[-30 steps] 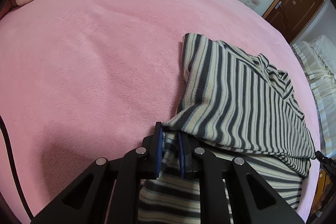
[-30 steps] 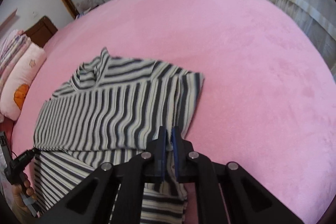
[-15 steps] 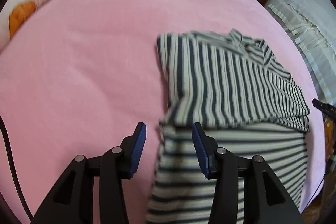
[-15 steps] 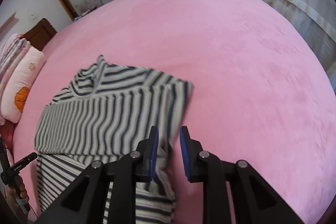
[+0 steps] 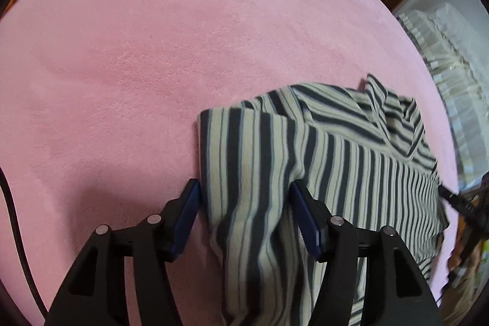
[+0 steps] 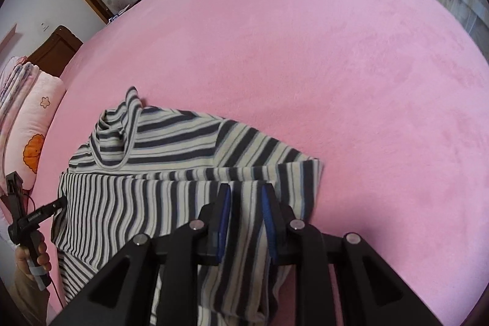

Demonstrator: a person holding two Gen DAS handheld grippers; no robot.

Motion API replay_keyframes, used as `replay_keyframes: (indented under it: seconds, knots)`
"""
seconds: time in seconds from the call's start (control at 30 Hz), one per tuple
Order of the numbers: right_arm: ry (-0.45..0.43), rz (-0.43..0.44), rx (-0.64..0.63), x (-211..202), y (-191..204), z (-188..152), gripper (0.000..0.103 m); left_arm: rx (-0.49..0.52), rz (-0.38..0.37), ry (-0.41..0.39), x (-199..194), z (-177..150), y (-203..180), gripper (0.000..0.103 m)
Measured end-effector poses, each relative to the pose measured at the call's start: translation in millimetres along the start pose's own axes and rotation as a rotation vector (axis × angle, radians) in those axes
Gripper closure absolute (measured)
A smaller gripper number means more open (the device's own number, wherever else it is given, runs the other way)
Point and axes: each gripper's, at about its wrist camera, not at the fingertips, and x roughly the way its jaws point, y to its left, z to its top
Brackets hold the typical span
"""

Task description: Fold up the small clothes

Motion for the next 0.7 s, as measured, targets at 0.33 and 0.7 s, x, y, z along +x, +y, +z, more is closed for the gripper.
replay_keyframes:
  seconds: [0.33,0.7]
  knots:
    - [-0.069,-0.083,-0.075,-1.0,3.0,-11.8,0.099,0.160,0.111,-0.128,2.4,10.8,-23.7,0.090]
    - [-0.126,-0.141,-0.114,-34.3,11.9,-30.8,0.098,0.174,0.192,-0.183,-44.8,-3.5,-12.5,0.045]
